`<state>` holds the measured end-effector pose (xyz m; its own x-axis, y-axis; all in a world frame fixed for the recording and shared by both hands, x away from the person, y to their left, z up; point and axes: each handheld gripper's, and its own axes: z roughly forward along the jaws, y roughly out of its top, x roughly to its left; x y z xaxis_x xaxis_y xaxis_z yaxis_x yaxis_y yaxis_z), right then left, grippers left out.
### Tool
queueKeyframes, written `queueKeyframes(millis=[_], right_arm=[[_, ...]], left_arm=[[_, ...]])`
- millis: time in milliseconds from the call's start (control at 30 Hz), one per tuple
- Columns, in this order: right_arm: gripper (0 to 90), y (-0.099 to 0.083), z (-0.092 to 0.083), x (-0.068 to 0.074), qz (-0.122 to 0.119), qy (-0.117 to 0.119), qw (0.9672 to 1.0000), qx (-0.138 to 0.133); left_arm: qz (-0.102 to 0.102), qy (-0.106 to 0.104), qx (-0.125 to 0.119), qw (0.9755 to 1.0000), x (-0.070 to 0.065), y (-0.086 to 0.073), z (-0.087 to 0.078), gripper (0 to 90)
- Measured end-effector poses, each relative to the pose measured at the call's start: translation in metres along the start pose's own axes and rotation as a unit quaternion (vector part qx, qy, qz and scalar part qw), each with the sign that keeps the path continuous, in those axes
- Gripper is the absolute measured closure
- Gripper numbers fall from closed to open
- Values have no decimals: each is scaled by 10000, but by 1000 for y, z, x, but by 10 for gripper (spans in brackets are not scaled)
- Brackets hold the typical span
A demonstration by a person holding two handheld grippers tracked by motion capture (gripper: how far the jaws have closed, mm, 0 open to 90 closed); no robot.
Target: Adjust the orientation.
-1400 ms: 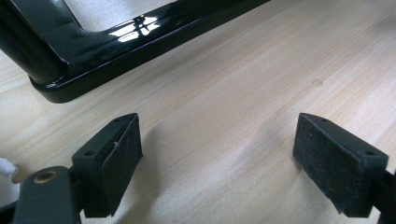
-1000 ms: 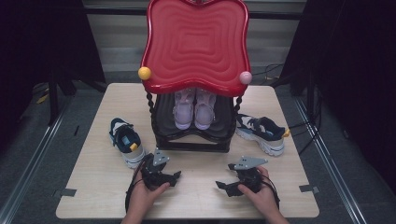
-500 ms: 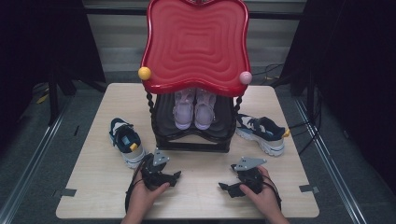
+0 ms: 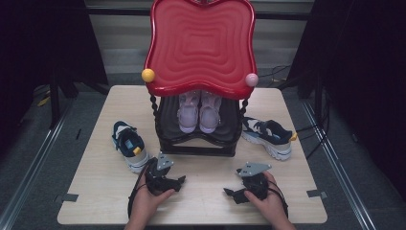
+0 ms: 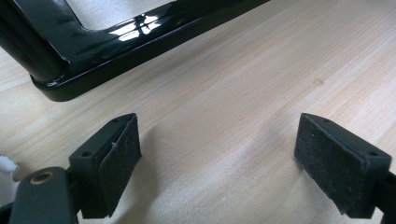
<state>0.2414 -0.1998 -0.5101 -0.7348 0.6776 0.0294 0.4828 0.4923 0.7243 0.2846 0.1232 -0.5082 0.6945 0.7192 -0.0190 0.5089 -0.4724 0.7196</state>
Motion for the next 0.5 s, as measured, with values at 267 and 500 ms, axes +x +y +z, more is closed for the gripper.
queueKeyframes(millis=[267, 500], right_arm=[[137, 0, 0, 0, -7, -15, 10000, 2], [137, 0, 0, 0, -9, -13, 10000, -7]], left_arm=[[4, -39, 0, 10000, 0, 0, 0, 142], [13, -59, 55, 10000, 1, 1, -2, 151]])
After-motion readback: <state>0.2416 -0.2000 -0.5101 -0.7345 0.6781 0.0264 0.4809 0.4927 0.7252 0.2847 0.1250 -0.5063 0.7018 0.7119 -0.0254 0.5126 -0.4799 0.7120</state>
